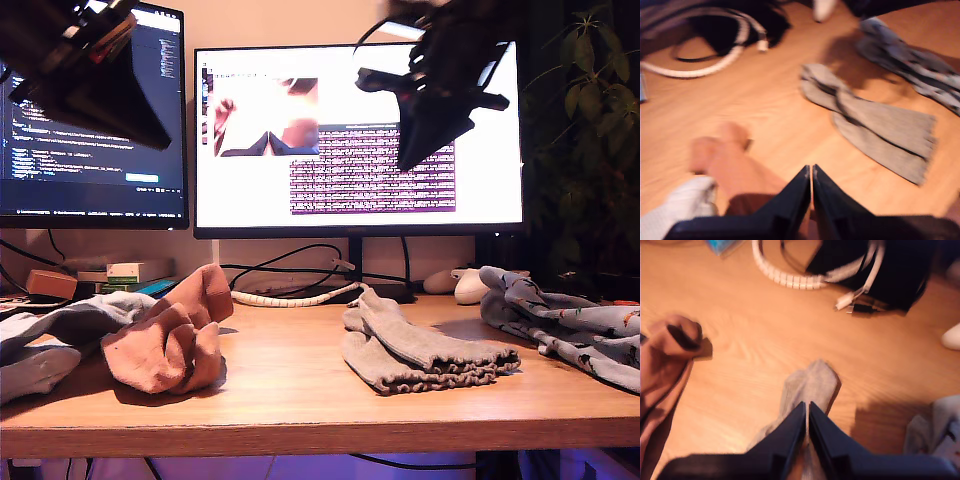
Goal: Pair up the socks based on colour and pattern, by placing them on top of one another
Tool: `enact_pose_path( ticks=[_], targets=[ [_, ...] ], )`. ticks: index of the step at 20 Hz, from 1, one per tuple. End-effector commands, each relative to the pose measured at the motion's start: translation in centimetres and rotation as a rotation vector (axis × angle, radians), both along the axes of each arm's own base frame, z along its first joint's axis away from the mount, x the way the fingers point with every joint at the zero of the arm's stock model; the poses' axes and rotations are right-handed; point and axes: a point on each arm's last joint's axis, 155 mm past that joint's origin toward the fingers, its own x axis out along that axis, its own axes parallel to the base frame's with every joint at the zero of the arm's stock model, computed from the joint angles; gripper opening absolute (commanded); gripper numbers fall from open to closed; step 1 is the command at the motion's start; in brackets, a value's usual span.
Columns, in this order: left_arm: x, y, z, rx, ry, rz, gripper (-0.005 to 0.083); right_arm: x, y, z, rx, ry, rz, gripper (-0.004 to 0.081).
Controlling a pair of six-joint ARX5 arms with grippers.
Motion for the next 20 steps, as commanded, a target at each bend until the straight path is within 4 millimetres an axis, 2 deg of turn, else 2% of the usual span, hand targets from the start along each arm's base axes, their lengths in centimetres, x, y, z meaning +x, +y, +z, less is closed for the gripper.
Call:
enact_pose_path(
  ticks=[1, 5, 8, 12, 14, 18, 20],
  targets=[
    [-0.2, 0.1, -0.8, -0.007, -0.009, 0.001, -0.0024, -0.7, -0.6, 0.2, 0.020, -0.057, -0.008, -0.0010],
    [-0.4, 0.5, -1.1, -0.067, -0.060, 0.038, -0.0024, -2.6, -1.7, 1.6, 0.080, -0.185, -0.012, -0.0010],
    [-1.0, 1.7, -0.8, -0.101, -0.121, 0.097, -0.0024, -3.8, -3.6, 2.0, 0.114, -0.260, -0.039, -0.0010],
    [-2.3, 3.5, -0.8, -0.138, -0.157, 0.148, -0.0024, -5.4, -7.3, 1.5, 0.136, -0.318, -0.106, -0.0010],
    [-2.9, 4.0, -0.6, -0.151, -0.175, 0.159, -0.0024, -6.5, -8.6, 1.6, 0.183, -0.345, -0.119, -0.0010],
    [-4.2, 4.6, 0.8, -0.184, -0.219, 0.170, -0.0024, -9.5, -9.7, 1.4, 0.215, -0.392, -0.104, -0.0010],
    [-5.1, 4.9, 0.8, -0.186, -0.210, 0.172, -0.0024, -10.9, -10.1, 0.8, 0.214, -0.389, -0.105, -0.0010]
  ],
)
